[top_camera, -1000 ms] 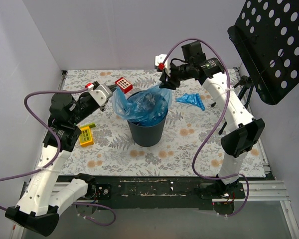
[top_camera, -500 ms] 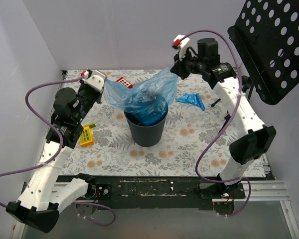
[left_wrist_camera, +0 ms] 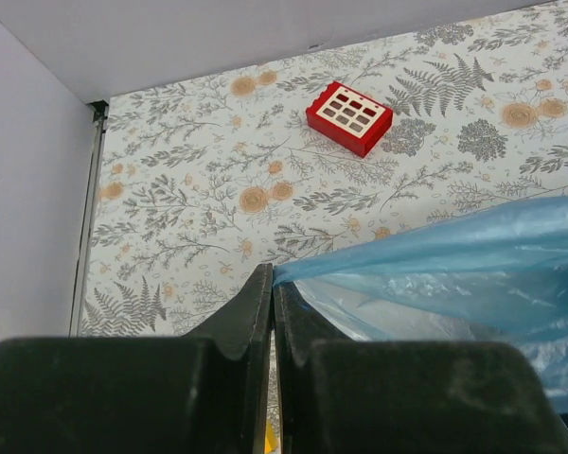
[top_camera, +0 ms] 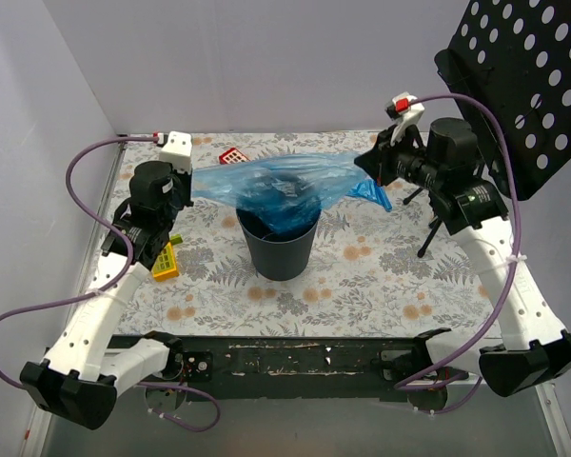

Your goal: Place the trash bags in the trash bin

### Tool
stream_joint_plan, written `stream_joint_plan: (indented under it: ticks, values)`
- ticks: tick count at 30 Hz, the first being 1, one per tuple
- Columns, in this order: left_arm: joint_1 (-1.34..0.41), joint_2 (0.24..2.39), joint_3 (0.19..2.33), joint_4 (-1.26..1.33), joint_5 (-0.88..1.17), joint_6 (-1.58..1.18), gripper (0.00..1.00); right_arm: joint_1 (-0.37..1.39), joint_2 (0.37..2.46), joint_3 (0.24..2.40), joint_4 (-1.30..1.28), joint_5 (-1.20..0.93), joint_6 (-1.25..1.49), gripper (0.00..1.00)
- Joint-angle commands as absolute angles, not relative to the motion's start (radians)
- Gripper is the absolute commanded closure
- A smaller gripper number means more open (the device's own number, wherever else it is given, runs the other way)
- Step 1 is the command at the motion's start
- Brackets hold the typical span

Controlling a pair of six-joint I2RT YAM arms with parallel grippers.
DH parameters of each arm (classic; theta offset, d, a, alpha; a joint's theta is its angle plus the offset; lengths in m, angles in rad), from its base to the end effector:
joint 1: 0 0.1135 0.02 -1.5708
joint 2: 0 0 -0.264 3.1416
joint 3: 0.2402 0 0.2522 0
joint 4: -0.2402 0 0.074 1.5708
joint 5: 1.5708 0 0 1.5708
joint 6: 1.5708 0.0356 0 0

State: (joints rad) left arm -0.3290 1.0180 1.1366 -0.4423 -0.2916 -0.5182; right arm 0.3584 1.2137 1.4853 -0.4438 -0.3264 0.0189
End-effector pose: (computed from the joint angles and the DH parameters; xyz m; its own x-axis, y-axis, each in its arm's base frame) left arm 0.2115 -0.0614 0.3924 -0.2870 -0.4033 -0.8689 -0.1043 0.9148 -0.3902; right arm 0.2336 0.0997 0.4659 -0.1723 -0.0454 -0.9840 -0.6249 0.7772 0.0736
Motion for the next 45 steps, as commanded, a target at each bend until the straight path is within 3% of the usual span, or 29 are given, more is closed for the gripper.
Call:
stream_joint_plan:
  ticks: [1, 12, 16, 20, 24, 30, 34, 36, 43, 44, 45]
  values:
    - [-0.322, 1.052, 1.124, -0.421, -0.270, -0.546, 1.00, 0.357, 1.209, 1.385, -0.410, -0.432, 0.078, 0.99]
    - [-0.292, 1.327, 1.222, -0.293, -0.138, -0.525, 1.00, 0.319, 1.371, 1.431, -0.284, -0.400, 0.077, 0.99]
    - [-0.256, 1.492, 1.339, -0.443, -0.048, -0.589, 1.00, 0.292, 1.442, 1.427, -0.301, -0.416, 0.066, 0.99]
    - [-0.229, 1.612, 1.446, -0.673, 0.196, -0.633, 1.00, 0.287, 1.494, 1.453, -0.411, -0.492, 0.045, 0.99]
    - [-0.201, 1.605, 1.444, -0.825, 0.386, -0.621, 1.00, 0.287, 1.476, 1.413, -0.460, -0.541, 0.035, 0.99]
    - [-0.169, 1.418, 1.306, -0.914, 0.618, -0.540, 1.00, 0.287, 1.404, 1.345, -0.535, -0.598, 0.003, 0.99]
    - [-0.161, 1.323, 1.234, -0.965, 0.628, -0.485, 1.00, 0.287, 1.397, 1.358, -0.627, -0.640, -0.069, 0.99]
    - [-0.155, 1.286, 1.212, -1.000, 0.606, -0.437, 1.00, 0.287, 1.414, 1.380, -0.695, -0.638, -0.113, 0.94]
    - [-0.132, 1.166, 1.175, -1.107, 0.480, -0.175, 1.00, 0.201, 1.428, 1.425, -0.861, -0.614, -0.176, 0.57]
    - [-0.127, 1.158, 1.190, -1.121, 0.466, -0.137, 0.98, 0.174, 1.422, 1.449, -0.862, -0.626, -0.187, 0.54]
    - [-0.121, 1.152, 1.212, -1.133, 0.456, -0.109, 0.87, 0.152, 1.413, 1.472, -0.858, -0.643, -0.208, 0.53]
